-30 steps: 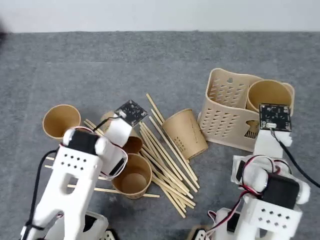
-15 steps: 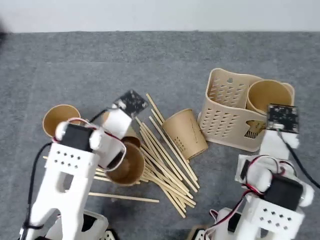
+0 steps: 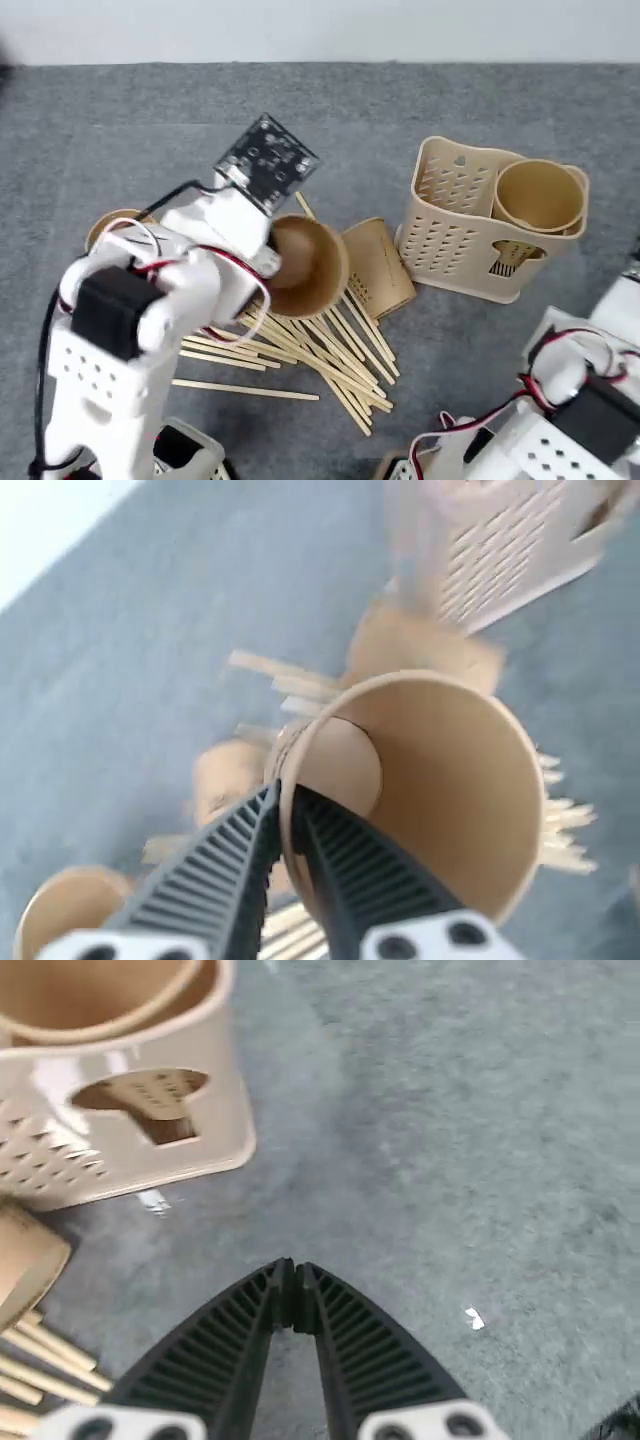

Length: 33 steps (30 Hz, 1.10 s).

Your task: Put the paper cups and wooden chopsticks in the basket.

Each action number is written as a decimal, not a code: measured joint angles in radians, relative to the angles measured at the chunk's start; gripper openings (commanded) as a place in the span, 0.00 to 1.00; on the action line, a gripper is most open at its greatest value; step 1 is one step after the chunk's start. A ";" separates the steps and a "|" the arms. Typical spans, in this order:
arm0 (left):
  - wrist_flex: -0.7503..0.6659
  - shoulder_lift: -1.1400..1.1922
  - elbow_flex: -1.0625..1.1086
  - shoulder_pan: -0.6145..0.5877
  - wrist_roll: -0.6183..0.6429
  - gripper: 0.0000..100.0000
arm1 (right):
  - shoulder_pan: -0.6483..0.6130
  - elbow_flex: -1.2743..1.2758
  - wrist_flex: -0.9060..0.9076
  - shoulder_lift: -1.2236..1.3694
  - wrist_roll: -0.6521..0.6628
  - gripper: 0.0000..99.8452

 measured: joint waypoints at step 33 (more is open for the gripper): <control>-0.790 0.697 -0.491 0.382 0.143 0.01 | 0.442 0.094 0.000 -0.002 0.000 0.01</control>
